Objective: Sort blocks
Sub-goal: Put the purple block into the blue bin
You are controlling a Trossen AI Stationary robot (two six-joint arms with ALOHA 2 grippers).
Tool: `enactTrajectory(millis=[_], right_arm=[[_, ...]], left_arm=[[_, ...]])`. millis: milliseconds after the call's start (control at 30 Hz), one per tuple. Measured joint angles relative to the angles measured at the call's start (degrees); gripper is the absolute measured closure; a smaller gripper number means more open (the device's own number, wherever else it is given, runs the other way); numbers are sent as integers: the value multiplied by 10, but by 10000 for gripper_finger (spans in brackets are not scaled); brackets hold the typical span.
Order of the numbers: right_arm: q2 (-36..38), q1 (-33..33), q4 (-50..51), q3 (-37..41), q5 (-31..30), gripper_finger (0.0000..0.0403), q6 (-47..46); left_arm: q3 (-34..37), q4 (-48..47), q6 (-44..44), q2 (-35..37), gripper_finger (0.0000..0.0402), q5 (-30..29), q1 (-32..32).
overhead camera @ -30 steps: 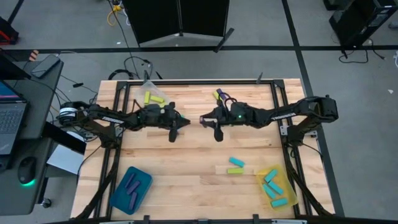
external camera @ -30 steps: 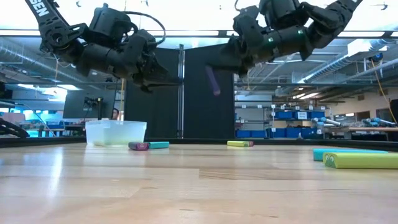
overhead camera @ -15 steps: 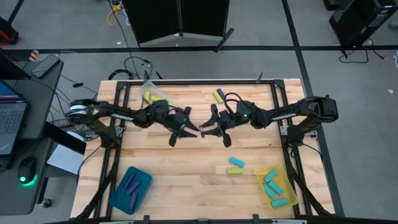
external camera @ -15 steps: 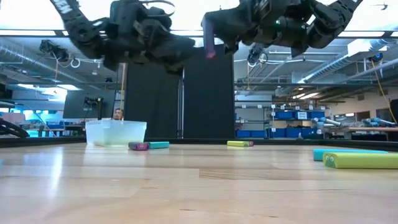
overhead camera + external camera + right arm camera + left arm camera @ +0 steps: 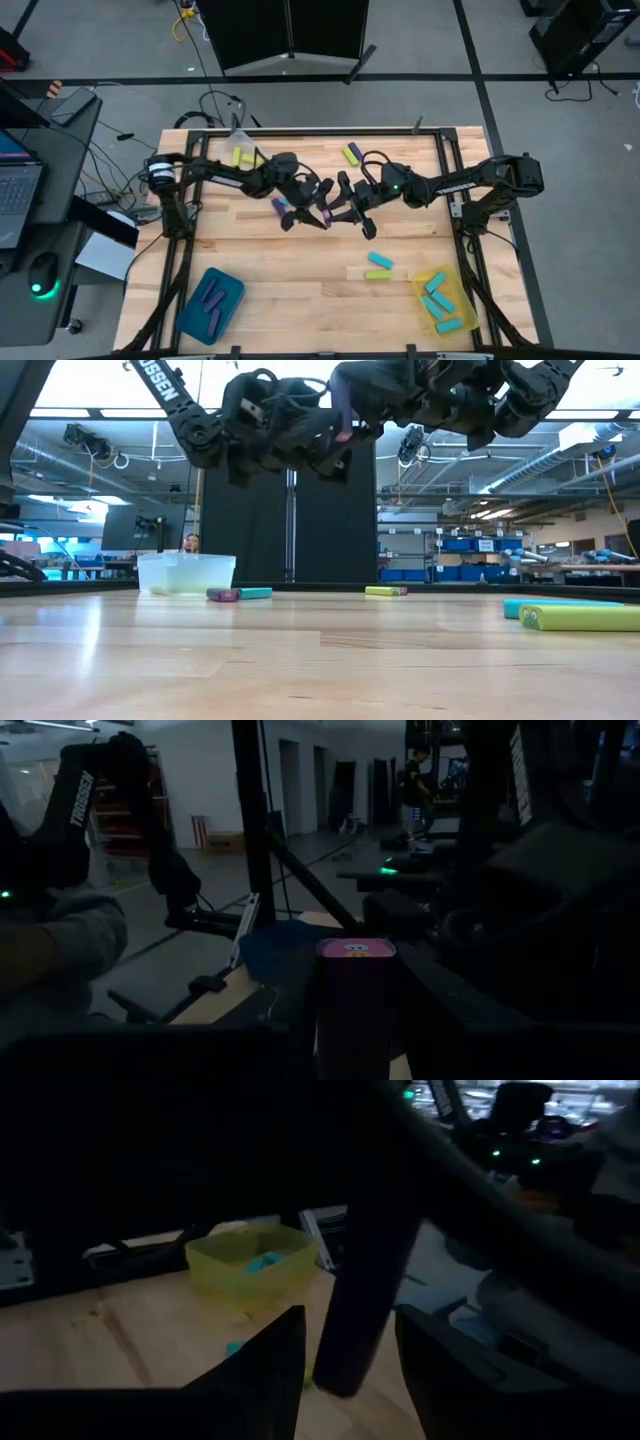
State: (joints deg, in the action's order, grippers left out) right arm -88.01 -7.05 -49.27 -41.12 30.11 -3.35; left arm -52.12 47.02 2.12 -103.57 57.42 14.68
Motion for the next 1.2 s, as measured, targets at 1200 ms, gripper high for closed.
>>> enactTrajectory(millis=[1200], right_arm=[[85, -56, 119, 0, -66, 212, -37]], left_arm=[[0, 21, 13, 3, 347, -88, 14]])
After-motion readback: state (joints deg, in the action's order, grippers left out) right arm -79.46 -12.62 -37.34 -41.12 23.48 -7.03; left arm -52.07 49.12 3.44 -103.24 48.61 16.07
